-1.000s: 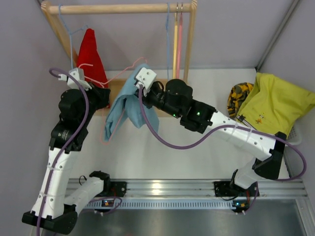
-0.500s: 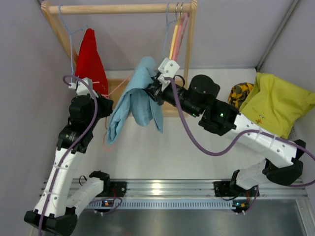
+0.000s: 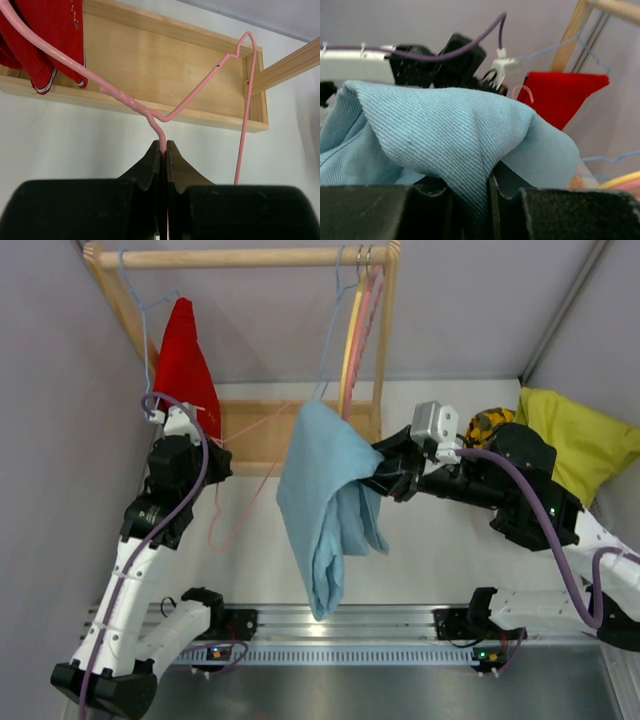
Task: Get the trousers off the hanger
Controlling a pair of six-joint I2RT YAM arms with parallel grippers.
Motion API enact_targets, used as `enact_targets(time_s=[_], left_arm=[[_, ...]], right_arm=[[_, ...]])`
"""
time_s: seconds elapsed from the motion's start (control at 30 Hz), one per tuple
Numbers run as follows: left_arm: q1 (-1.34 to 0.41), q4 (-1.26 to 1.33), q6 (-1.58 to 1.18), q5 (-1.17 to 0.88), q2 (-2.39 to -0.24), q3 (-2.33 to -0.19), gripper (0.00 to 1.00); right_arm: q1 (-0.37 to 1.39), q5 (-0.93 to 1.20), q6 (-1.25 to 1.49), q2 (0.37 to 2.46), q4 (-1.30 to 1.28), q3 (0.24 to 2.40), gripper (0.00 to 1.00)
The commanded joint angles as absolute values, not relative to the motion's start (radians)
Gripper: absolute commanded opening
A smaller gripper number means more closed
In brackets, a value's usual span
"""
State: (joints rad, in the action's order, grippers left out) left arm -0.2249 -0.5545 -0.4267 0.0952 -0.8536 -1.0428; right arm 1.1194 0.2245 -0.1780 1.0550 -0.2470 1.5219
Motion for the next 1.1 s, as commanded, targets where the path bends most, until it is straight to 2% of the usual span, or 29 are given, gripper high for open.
enact_targets(time_s=[0.0, 0.27, 0.47, 0.6, 1.07], left_arm=[[-0.225, -0.532, -0.388, 0.112, -0.859, -1.08, 0.0], [-0.225, -0.534, -0.351, 0.109, -0.9, -1.106, 0.0], [-0.225, -0.529, -0.36, 0.112, -0.933, -1.132, 0.0], [-0.225, -0.529, -0.364, 0.106, -0.953, -1.16, 0.0], [-0.225, -0.526, -0.374, 0.1, -0.965, -1.23, 0.0]], right_arm=[[1.091, 0.279, -0.134, 0.956, -0.225, 1.445, 0.0], [0.872, 0.276, -0.035, 0.735, -0.299, 1.319, 0.0], [0.588, 0.264, 0.067, 0.588, -0.294, 1.319, 0.0], [0.38, 0.129, 0.144, 0.512, -0.34, 1.341, 0.0], [0.011, -0.293, 0.097, 0.419, -0.471, 1.459, 0.0]])
